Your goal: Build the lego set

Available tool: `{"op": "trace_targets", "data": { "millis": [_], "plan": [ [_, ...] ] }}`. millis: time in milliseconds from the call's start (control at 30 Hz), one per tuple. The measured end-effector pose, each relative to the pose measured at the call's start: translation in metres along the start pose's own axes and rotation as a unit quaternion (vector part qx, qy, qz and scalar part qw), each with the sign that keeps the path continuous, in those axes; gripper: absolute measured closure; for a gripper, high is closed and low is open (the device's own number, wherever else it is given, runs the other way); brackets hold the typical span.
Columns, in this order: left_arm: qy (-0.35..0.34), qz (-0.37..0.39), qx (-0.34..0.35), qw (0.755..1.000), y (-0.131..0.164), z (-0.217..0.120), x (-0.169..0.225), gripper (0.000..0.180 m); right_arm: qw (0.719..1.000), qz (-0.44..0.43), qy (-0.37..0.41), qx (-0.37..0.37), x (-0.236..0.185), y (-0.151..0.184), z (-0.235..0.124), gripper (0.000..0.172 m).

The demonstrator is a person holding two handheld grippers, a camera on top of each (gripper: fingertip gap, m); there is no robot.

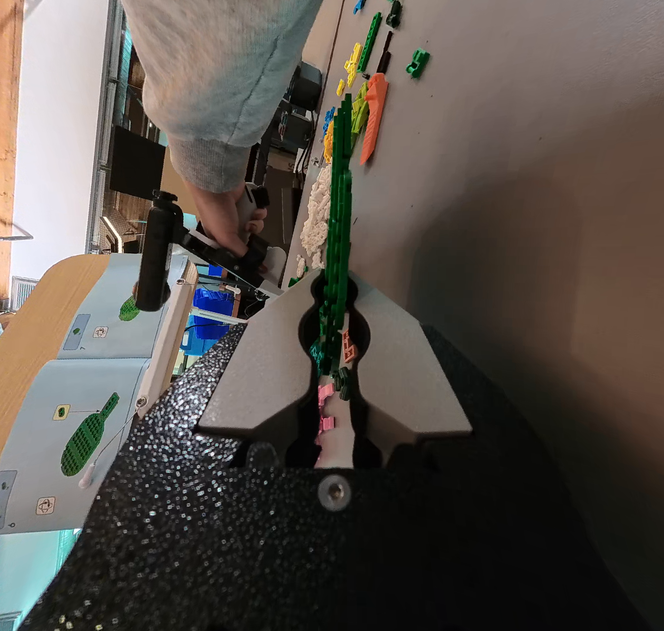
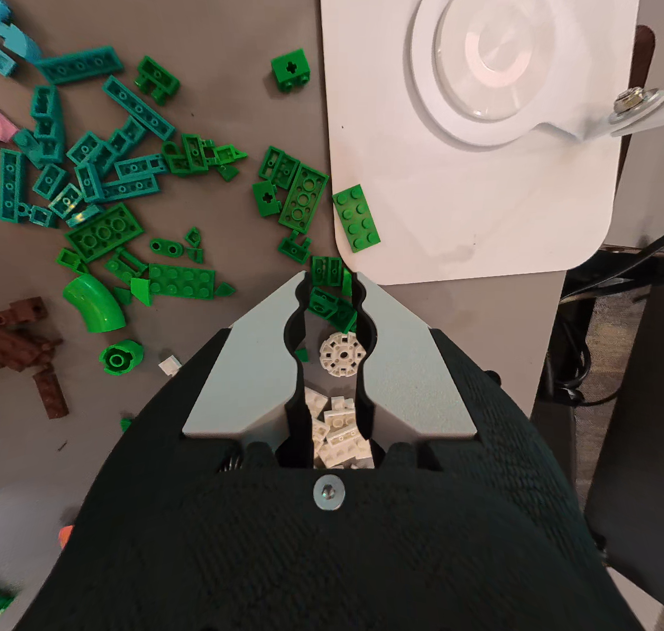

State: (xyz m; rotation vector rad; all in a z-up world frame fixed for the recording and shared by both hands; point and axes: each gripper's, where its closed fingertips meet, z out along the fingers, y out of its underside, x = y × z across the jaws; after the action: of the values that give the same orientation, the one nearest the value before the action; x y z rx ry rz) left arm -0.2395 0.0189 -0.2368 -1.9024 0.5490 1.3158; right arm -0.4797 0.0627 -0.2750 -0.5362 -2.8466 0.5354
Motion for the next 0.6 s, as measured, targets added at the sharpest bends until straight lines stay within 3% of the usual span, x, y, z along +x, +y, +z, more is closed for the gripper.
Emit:
{"op": "trace_targets", "data": {
  "millis": [300, 600],
  "plan": [
    [0.002, 0.004, -0.001, 1.0, 0.0, 0.0, 0.001, 0.175, 0.996, -0.093, 0.005, -0.015, -0.011, -0.003, 0.001, 0.156],
    [0.003, 0.006, -0.001, 1.0, 0.0, 0.0, 0.001, 0.175, 0.992, -0.125, -0.015, -0.028, -0.026, 0.01, -0.006, 0.156]
  ]
}}
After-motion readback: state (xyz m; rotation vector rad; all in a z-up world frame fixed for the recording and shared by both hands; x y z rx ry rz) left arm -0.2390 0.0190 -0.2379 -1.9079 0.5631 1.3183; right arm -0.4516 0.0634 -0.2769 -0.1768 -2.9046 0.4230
